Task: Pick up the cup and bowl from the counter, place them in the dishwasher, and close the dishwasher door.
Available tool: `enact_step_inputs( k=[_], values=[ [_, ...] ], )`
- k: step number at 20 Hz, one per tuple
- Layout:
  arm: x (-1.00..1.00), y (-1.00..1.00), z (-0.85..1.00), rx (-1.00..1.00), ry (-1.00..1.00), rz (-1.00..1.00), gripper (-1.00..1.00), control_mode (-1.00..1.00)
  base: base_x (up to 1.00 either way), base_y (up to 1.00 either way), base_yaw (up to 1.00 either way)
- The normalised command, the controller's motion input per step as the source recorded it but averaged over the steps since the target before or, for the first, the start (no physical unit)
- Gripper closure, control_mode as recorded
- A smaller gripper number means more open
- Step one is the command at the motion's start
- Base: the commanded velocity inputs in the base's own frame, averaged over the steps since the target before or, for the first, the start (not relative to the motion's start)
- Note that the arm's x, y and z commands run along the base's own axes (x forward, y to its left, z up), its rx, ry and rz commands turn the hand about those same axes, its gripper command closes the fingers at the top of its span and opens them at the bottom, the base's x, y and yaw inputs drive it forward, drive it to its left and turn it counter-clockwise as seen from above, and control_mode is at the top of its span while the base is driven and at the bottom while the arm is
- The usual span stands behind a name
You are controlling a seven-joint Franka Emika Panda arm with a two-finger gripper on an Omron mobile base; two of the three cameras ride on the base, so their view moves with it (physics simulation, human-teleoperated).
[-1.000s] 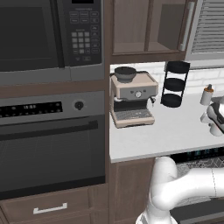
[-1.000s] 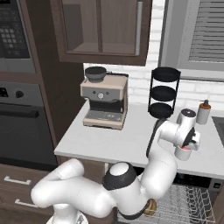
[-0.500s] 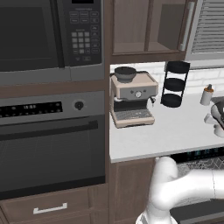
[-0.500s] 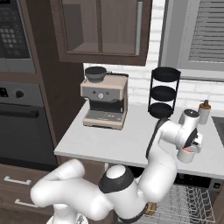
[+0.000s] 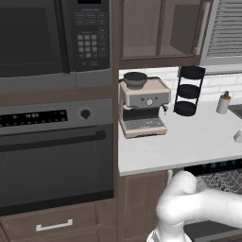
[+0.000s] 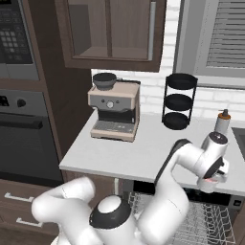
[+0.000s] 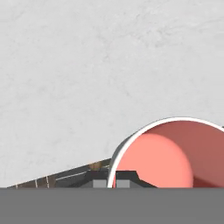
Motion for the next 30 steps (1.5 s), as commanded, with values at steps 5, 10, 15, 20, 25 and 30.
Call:
enact_step_inputs(
  k=[5,10,15,20,25,30],
  values=[
    [-0.72,0.0,-0.1,0.0,-0.06,0.02,1.0,-1.0,0.0,0.0,0.0],
    [-0.58,0.0,-0.47,0.0,-0.1,0.03,1.0,-1.0,0.0,0.0,0.0],
    [-0.34,0.03,-0.47,0.0,-0.13,0.04,1.0,-1.0,0.0,0.0,0.0],
    [0.0,0.11,-0.4,0.0,-0.06,0.12,1.0,-1.0,0.0,0.0,0.0],
    [0.0,0.09,-0.39,0.0,-0.01,0.15,1.0,-1.0,0.0,0.0,0.0],
    [0.05,0.0,-0.15,0.0,0.0,0.14,1.0,-1.0,0.0,0.0,0.0]
  ],
)
